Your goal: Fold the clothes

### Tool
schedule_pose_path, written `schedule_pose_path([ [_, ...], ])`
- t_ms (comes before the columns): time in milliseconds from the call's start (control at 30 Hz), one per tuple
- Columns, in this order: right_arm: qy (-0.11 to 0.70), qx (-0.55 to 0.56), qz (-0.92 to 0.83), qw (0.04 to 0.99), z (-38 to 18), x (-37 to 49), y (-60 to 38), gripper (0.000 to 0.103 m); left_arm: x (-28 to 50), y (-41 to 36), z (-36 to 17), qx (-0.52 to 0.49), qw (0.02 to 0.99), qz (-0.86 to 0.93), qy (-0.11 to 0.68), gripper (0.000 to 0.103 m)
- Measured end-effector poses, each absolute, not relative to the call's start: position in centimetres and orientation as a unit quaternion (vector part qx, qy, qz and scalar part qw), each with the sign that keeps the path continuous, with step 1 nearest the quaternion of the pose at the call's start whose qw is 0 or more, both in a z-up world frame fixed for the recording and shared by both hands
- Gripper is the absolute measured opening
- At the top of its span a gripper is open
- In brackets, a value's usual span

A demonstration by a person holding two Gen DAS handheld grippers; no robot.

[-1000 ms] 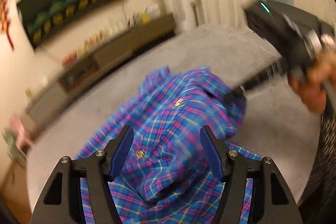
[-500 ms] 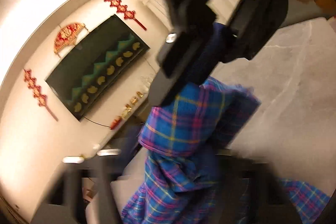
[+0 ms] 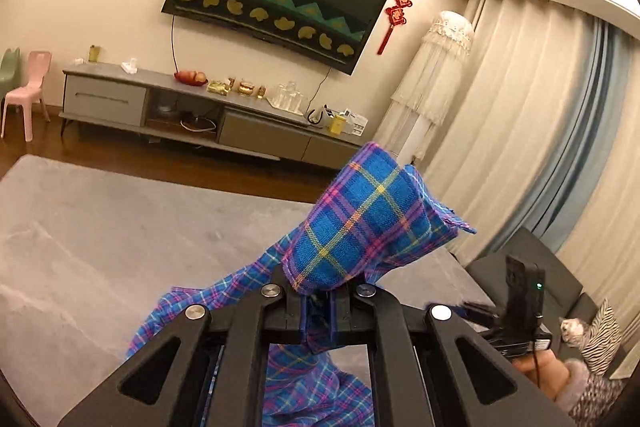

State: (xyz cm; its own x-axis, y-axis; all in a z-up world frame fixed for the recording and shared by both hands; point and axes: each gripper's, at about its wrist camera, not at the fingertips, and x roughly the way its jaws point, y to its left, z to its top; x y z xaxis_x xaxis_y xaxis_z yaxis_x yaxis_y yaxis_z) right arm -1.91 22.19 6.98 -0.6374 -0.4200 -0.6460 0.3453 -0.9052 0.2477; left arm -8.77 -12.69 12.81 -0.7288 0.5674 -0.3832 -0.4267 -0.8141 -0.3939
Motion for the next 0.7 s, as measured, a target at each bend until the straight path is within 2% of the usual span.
schedule_pose_path([
  [100,-0.015,0.347,-0.908,0.235,8.2,-4.7,19.8,0.077,-8.2,-13.2,13.0,-0.249,0.269,0.921,-0.134,0.006],
  [233,-0.063,0.292,-0.905,0.304,12.5,-6.0,19.3,0.078,-7.6,-14.5,13.7,-0.245,0.277,0.921,-0.123,0.006],
  [300,-0.026,0.289,-0.898,0.329,13.0,-6.7,17.3,0.087,-7.5,-14.7,14.1,-0.236,0.286,0.921,-0.116,0.006],
  [400,0.052,0.323,-0.897,0.298,11.7,-9.7,14.0,0.087,-7.0,-14.8,14.8,-0.227,0.302,0.92,-0.103,0.006],
  [433,0.051,0.336,-0.893,0.294,11.0,-11.2,13.5,0.082,-6.8,-14.9,15.0,-0.225,0.304,0.92,-0.1,0.006],
  [467,0.041,0.35,-0.888,0.294,10.3,-12.6,13.2,0.049,-6.6,-15.1,15.1,-0.224,0.303,0.921,-0.099,0.006],
  [500,0.009,0.37,-0.874,0.314,9.9,-13.9,13.2,0.007,-6.4,-15.3,15.2,-0.223,0.301,0.922,-0.098,0.006],
  [600,-0.072,0.355,-0.861,0.358,11.5,-14.2,14.6,0.004,-6.5,-17.0,15.9,-0.216,0.296,0.921,-0.13,0.006],
  [700,-0.115,0.288,-0.879,0.363,16.4,-10.6,18.1,0.003,-6.4,-19.5,16.9,-0.193,0.31,0.91,-0.196,0.007],
])
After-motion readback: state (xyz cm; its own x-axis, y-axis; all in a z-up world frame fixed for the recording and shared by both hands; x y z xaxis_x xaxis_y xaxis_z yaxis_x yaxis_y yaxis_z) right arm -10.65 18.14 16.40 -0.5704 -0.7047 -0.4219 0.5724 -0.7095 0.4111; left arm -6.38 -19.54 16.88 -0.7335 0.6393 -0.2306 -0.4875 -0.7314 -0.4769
